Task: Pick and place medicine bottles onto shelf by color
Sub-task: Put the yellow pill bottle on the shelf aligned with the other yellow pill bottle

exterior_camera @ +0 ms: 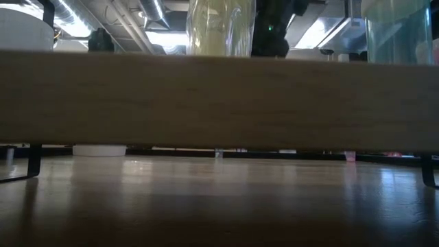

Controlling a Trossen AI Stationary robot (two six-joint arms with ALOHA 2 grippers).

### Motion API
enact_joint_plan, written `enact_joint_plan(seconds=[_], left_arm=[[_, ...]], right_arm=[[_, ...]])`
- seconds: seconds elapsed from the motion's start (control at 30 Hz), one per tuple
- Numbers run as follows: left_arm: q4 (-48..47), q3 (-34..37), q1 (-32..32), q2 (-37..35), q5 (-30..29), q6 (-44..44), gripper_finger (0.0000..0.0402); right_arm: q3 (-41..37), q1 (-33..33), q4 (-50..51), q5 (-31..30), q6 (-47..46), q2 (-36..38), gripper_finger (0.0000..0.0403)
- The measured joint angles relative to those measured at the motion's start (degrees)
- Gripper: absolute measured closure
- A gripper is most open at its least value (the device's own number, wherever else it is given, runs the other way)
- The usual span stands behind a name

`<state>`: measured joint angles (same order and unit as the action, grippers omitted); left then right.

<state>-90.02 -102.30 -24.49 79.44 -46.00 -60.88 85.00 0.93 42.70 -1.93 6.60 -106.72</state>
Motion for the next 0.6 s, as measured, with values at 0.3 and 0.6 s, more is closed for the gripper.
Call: enact_joint_plan(seconds=[0.3,0.6], left_arm=[[0.0,0.0,0.0,0.0,0.0,-0.1,0.0215],[0.0,0.0,0.0,0.0,0.0,-0.2,0.0215]], right_arm=[[-2.3,0.0,-3.2,0.0,0.1,-2.5,0.0276],[-2.7,0.0,-4.2,0.0,1.6,-3.6,0.0276]])
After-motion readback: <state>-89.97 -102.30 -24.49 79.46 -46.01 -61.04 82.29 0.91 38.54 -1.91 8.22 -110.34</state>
